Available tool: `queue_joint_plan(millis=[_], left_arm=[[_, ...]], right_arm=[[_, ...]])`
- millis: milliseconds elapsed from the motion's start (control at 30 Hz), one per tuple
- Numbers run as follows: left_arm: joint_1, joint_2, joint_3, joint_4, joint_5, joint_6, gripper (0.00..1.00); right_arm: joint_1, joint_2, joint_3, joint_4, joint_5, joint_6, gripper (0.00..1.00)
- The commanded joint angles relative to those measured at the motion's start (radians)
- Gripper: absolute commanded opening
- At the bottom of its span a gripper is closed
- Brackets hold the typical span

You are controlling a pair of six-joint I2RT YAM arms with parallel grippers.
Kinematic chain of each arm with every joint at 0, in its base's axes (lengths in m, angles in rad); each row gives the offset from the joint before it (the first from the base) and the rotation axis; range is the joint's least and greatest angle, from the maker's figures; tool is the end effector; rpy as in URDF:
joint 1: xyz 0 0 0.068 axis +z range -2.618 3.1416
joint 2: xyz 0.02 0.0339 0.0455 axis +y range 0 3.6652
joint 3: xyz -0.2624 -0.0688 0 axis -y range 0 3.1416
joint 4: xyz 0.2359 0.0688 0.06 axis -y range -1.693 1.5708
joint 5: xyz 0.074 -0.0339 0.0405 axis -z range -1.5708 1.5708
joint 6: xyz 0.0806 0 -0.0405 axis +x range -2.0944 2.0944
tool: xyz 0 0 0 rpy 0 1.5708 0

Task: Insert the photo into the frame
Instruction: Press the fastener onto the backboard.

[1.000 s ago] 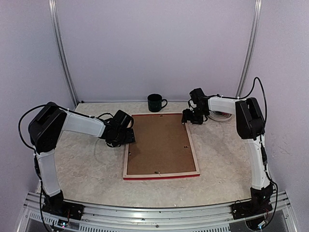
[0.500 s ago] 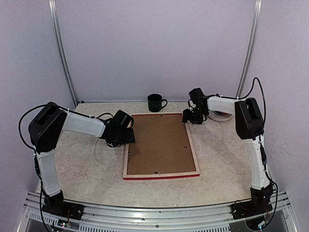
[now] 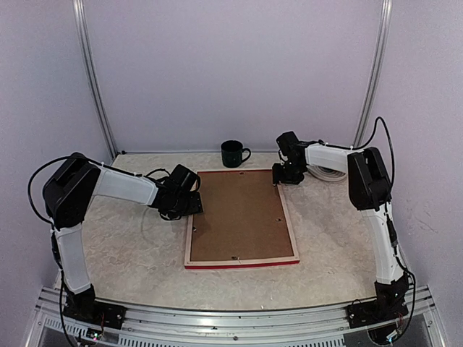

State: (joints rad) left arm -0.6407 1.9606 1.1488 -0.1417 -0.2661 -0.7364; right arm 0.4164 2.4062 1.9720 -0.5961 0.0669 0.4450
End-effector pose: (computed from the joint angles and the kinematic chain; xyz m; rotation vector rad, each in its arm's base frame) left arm 0.3441 -0.2301 0.1026 -0.2253 2.4829 -0.2472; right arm 0.4899 0.2108 0.1123 0.0616 2.6138 0.2229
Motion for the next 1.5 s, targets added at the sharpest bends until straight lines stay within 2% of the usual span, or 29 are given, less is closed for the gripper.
queue_joint_plan(millis=[0,67,167,367,633,1000,1133,1267,1467], left_arm=[[0.004,0.034,-0.018,-0.009,0.02,-0.019,0.72],[0.004,0.031,-0.02,-0.007,0.018,-0.02,0.72],[0.004,0.03,-0.02,-0.009,0.015,-0.023,0.72],[0.004,0.026,-0.025,-0.01,0.01,-0.028,0.72],[0.004,0.017,-0.027,-0.013,0.003,-0.03,0.72],[0.004,0.015,-0.025,-0.01,0.007,-0.03,0.72],[0.004,0.013,-0.023,-0.01,0.006,-0.029,0.72],[0.004,0.011,-0.027,-0.009,0.006,-0.028,0.73],[0.004,0.014,-0.032,-0.006,0.007,-0.031,0.73]], right_arm=[[0.014,0.048,-0.04,-0.133,0.127,-0.03,0.53],[0.016,0.039,-0.039,-0.146,0.151,-0.035,0.51],[0.019,0.023,-0.032,-0.162,0.179,-0.041,0.43],[0.019,-0.004,-0.002,-0.189,0.183,-0.039,0.39],[0.01,-0.065,-0.02,-0.112,0.023,-0.004,0.53],[0.007,-0.079,-0.049,-0.04,-0.106,0.059,0.56],[0.011,-0.05,-0.045,-0.053,-0.057,0.082,0.56],[0.012,-0.037,-0.041,-0.058,-0.026,0.087,0.54],[0.012,-0.041,-0.051,-0.064,-0.004,0.086,0.41]])
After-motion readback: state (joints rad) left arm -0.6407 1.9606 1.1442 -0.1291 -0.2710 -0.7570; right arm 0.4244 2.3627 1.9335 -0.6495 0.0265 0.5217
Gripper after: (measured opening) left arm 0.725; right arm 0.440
